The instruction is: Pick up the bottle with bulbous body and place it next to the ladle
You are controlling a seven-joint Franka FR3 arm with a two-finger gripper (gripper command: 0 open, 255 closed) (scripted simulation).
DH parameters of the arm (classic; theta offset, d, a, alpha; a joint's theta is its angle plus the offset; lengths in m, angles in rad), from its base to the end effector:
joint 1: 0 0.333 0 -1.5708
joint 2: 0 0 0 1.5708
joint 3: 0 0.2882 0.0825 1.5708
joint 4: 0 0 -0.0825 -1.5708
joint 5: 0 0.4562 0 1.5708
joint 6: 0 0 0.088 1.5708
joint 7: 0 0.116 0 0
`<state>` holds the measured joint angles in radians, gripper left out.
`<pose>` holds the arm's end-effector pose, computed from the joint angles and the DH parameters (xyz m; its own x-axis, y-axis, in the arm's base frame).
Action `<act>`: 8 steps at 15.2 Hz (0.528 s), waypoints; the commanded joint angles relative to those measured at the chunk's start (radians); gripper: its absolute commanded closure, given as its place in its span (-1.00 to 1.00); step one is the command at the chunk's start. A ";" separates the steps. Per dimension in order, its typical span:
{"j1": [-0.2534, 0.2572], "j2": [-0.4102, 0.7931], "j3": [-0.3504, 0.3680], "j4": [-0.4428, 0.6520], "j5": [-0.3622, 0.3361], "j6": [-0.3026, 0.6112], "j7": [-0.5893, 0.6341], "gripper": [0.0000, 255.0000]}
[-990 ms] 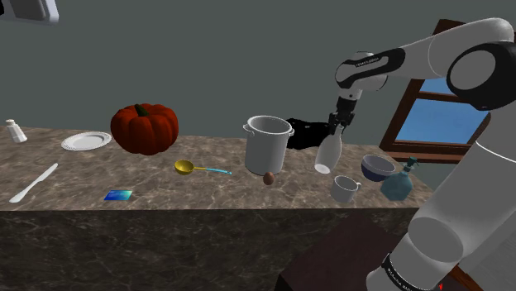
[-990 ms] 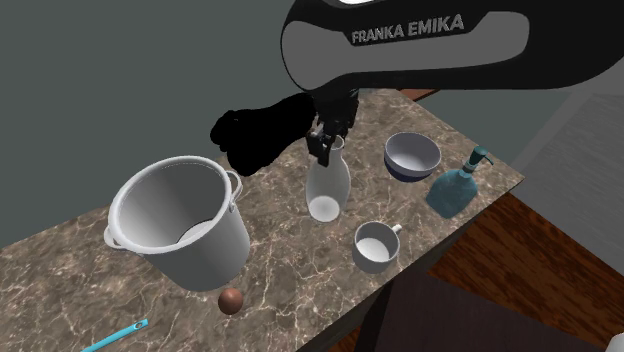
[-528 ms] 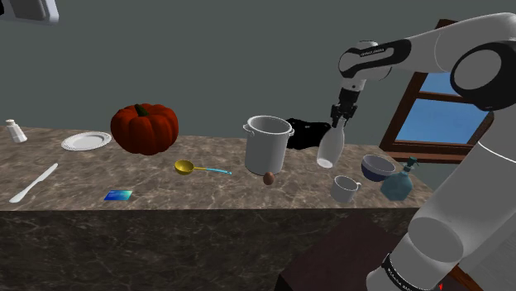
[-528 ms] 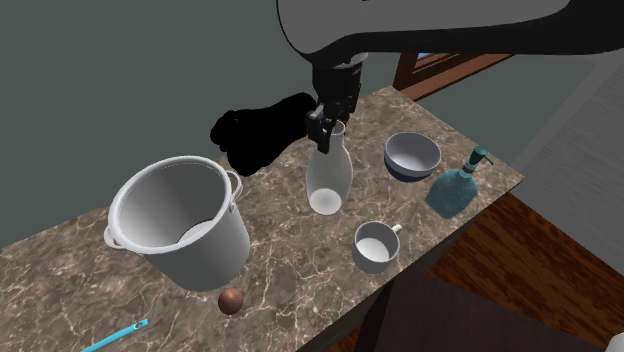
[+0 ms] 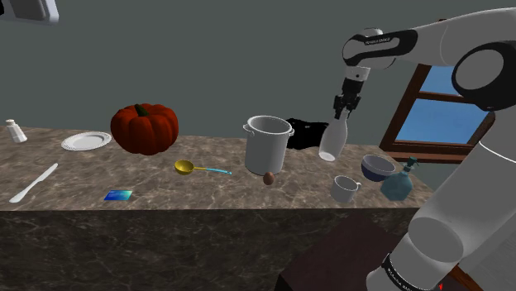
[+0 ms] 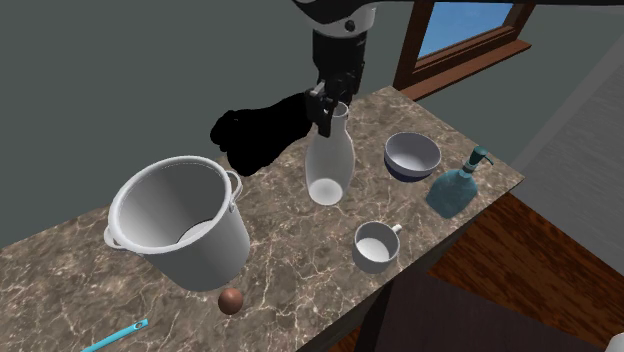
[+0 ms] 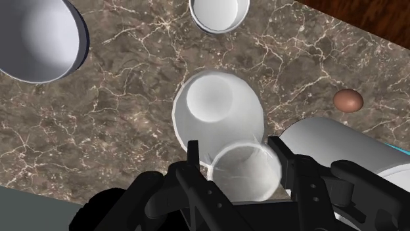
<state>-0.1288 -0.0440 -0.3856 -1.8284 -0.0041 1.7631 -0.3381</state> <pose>0.5376 -0.3070 0.4886 0.9846 -0.1738 -0.0190 -0.1742 -0.9845 -0.0200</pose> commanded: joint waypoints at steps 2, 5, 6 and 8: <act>0.001 -0.001 0.001 0.042 0.000 -0.043 0.001 1.00; 0.000 0.002 0.000 0.086 0.001 -0.084 0.000 1.00; 0.000 0.004 0.000 0.101 0.002 -0.097 0.000 1.00; 0.000 0.008 0.000 0.132 0.003 -0.125 -0.001 1.00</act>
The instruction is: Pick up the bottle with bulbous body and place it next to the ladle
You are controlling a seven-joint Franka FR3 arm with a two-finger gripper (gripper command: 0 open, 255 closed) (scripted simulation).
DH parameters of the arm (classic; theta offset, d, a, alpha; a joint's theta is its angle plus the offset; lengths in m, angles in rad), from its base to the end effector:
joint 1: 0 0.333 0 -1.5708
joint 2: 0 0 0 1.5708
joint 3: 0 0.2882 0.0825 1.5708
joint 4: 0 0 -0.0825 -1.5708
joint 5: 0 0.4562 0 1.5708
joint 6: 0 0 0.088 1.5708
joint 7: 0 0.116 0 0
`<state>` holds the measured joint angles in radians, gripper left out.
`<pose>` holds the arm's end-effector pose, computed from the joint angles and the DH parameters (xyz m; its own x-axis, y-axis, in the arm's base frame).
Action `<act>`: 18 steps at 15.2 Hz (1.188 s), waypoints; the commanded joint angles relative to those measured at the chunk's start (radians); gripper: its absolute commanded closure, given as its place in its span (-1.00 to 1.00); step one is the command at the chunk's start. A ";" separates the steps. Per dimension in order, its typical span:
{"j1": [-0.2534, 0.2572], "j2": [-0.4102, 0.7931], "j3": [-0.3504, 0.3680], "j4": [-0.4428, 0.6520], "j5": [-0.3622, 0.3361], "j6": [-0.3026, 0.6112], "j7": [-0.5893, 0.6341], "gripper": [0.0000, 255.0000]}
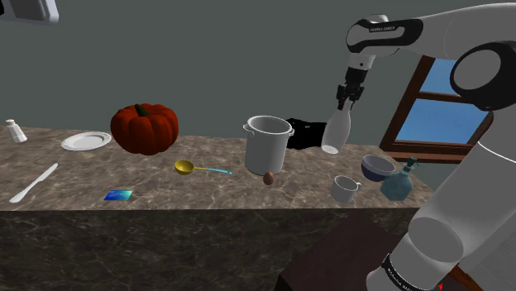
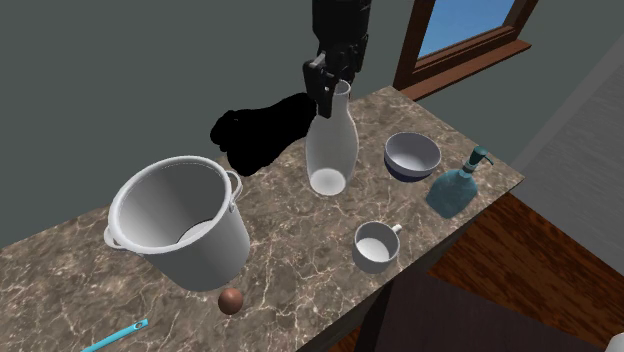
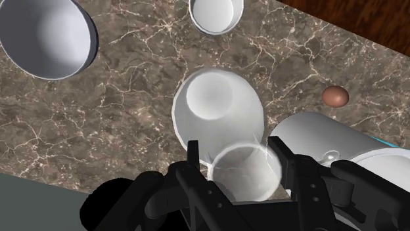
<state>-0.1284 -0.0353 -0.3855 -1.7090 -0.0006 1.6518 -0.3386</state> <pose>0.5391 -0.3074 0.5396 0.9846 -0.1738 -0.0189 -0.1741 -0.9845 -0.0201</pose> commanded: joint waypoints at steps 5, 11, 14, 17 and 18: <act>-0.001 0.014 -0.002 0.097 0.005 -0.084 -0.004 1.00; -0.005 0.041 -0.006 0.211 0.015 -0.173 -0.010 1.00; -0.008 0.060 -0.009 0.274 0.022 -0.219 -0.015 1.00; -0.013 0.082 -0.012 0.343 0.031 -0.267 -0.020 1.00; -0.015 0.090 -0.014 0.367 0.035 -0.284 -0.022 1.00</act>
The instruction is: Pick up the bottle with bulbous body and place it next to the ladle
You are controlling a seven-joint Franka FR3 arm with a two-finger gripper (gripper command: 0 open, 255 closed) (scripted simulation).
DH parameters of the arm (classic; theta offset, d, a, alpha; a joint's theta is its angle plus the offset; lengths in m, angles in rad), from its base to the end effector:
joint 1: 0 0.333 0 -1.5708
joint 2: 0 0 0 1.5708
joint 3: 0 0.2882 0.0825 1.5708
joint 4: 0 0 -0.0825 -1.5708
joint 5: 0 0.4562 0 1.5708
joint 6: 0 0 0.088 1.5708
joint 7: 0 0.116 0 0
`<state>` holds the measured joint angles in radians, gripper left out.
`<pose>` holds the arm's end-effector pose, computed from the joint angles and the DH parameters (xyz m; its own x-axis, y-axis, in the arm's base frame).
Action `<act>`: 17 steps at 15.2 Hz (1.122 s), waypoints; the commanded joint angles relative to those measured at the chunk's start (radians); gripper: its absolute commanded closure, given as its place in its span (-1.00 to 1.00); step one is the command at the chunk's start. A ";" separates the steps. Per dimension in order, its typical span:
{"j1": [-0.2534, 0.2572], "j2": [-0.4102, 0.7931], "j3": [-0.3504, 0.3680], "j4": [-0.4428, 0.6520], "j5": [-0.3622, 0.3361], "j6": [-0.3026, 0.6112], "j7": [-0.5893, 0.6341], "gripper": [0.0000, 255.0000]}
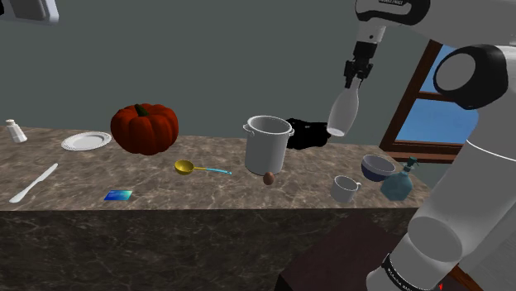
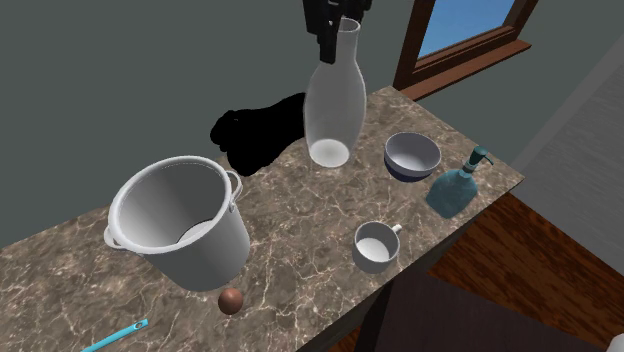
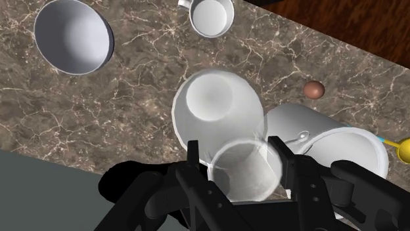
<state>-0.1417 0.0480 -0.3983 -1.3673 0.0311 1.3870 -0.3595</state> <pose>0.5350 -0.3087 0.6529 0.9846 -0.1739 -0.0187 -0.1743 -0.9845 -0.0200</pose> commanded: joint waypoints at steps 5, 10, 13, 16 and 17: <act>-0.015 0.058 -0.009 0.161 0.025 -0.108 -0.013 1.00; -0.041 0.130 -0.020 0.331 0.058 -0.212 -0.029 1.00; -0.063 0.178 -0.026 0.436 0.083 -0.273 -0.037 1.00; 0.011 0.112 0.006 0.298 0.048 -0.193 0.043 1.00; 0.031 0.096 0.017 0.262 0.040 -0.171 0.069 1.00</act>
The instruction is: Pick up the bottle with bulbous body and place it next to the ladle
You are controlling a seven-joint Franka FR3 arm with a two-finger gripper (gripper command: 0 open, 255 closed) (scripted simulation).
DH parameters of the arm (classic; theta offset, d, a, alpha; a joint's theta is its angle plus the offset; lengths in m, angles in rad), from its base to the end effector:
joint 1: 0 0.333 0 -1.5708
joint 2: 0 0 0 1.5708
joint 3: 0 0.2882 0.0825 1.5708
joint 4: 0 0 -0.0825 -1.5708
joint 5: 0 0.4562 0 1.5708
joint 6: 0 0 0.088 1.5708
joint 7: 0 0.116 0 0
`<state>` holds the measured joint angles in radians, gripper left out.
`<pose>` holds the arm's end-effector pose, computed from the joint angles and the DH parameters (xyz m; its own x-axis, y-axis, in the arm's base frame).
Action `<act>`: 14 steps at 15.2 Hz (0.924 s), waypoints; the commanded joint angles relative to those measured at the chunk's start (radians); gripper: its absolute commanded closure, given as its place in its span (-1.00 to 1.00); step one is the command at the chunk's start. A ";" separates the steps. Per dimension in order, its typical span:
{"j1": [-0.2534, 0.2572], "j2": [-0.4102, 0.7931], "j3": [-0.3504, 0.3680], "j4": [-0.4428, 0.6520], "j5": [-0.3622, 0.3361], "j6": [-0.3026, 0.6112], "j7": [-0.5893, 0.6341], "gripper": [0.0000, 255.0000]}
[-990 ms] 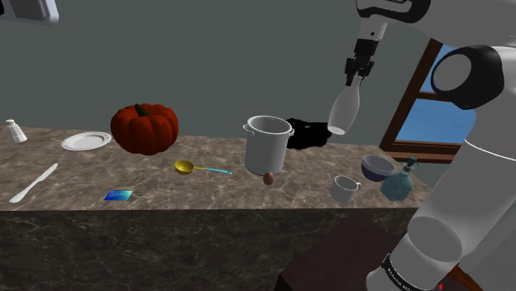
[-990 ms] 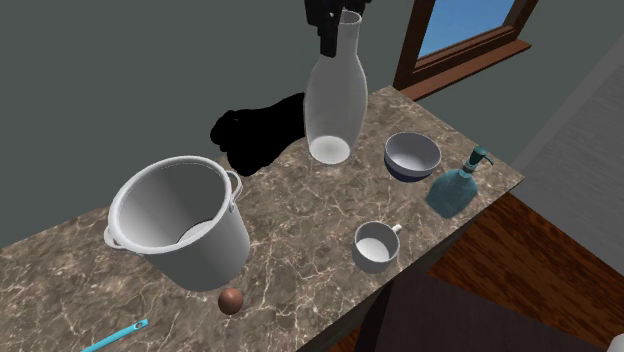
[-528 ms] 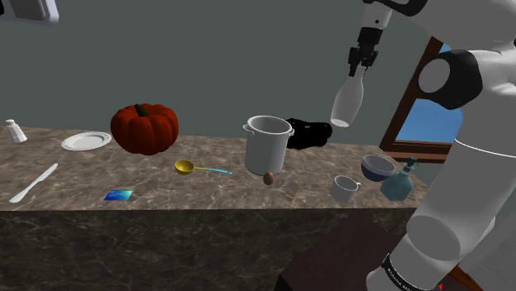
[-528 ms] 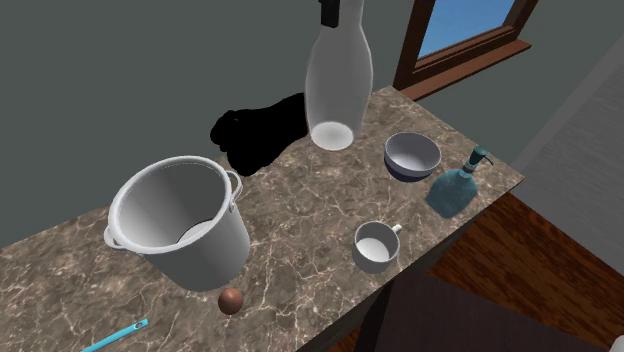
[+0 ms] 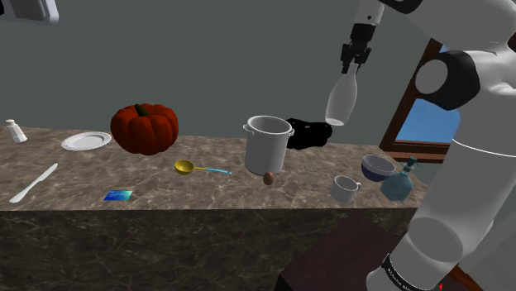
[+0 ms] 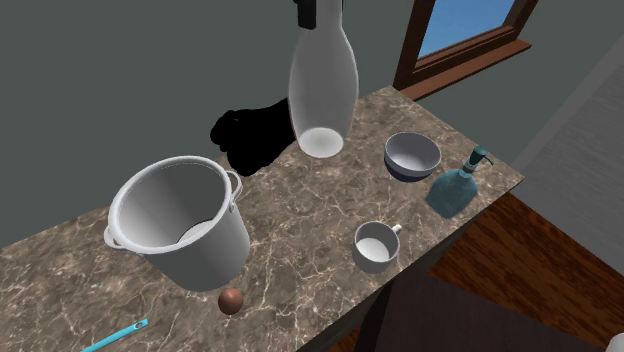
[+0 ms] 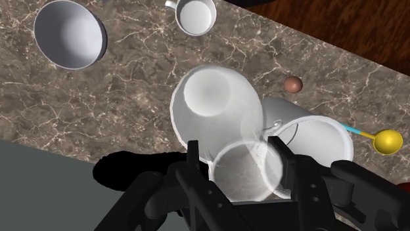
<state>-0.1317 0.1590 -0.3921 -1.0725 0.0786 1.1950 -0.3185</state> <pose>0.5457 -0.2721 0.7213 0.9848 -0.1725 -0.0198 -0.1729 -0.9847 -0.0205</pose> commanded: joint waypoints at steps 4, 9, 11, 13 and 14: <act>0.087 -0.054 0.055 -0.146 -0.026 0.100 0.126 1.00; 0.153 -0.065 0.105 -0.234 -0.033 0.181 0.237 1.00; 0.176 -0.060 0.124 -0.257 -0.033 0.210 0.278 1.00; 0.198 -0.050 0.142 -0.273 -0.031 0.238 0.318 1.00; 0.209 -0.043 0.151 -0.279 -0.030 0.251 0.337 1.00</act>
<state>0.0677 0.0988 -0.2494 -1.3631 0.0440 1.4387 -0.0016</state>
